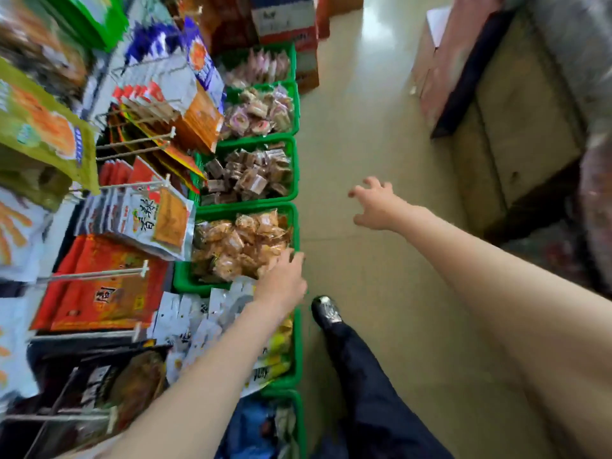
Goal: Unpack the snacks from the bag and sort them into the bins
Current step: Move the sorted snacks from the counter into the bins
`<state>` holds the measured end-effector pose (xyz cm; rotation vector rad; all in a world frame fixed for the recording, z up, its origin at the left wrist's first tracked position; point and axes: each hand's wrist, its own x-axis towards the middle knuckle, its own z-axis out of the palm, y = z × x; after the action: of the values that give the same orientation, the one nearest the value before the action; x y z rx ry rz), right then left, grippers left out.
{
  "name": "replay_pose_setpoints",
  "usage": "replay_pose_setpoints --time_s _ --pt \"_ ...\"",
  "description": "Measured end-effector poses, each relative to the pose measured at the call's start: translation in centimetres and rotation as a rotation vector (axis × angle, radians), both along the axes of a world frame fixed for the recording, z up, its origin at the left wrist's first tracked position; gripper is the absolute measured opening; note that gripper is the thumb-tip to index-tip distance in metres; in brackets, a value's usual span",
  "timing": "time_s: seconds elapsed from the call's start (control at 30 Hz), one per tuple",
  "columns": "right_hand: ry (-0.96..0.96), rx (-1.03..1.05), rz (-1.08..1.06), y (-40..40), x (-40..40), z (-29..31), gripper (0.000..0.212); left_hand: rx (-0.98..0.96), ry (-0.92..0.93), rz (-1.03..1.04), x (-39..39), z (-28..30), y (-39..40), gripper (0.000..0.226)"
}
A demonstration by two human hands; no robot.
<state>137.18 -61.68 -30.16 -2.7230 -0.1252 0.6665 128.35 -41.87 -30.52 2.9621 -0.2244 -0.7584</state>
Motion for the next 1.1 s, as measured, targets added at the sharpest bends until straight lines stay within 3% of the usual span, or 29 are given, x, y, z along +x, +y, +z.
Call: replay_pose_setpoints --time_s 0.1,0.27,0.37,0.47,0.6,0.77,0.93,1.1 --pt "-0.105 -0.102 -0.067 -9.9 -8.5 7.6 0.054 0.010 -0.091 -0.355 -5.4 5.0 -8.1 0.044" --pt "-0.311 -0.362 -0.277 -27.8 -26.6 19.1 0.045 -0.179 -0.291 -0.804 -11.4 12.6 -24.0 0.038" --pt "-0.380 -0.466 -0.511 -36.4 -40.2 24.8 0.045 -0.369 -0.433 -1.132 -17.7 17.0 -35.5 0.035" --pt "-0.391 -0.517 -0.794 -43.2 -54.2 27.4 0.043 -0.504 -0.449 -1.371 -26.6 21.2 -46.3 0.027" --pt "-0.265 -0.546 -1.120 -50.3 -71.0 26.1 0.044 -0.667 -0.381 -1.570 -40.6 23.0 -58.9 0.037" --pt "-0.046 -0.522 -1.361 -60.7 -86.7 22.5 0.050 -0.522 -0.239 -1.651 -53.7 20.5 -73.5 0.040" --pt "0.102 -0.406 -1.487 -72.0 -94.5 18.3 0.058 -0.321 -0.203 -1.696 -61.0 17.4 -84.5 0.048" --pt "0.071 -0.202 -1.645 -81.2 -99.0 13.0 0.069 -0.254 -0.188 -1.644 -64.3 14.2 -96.1 0.053"
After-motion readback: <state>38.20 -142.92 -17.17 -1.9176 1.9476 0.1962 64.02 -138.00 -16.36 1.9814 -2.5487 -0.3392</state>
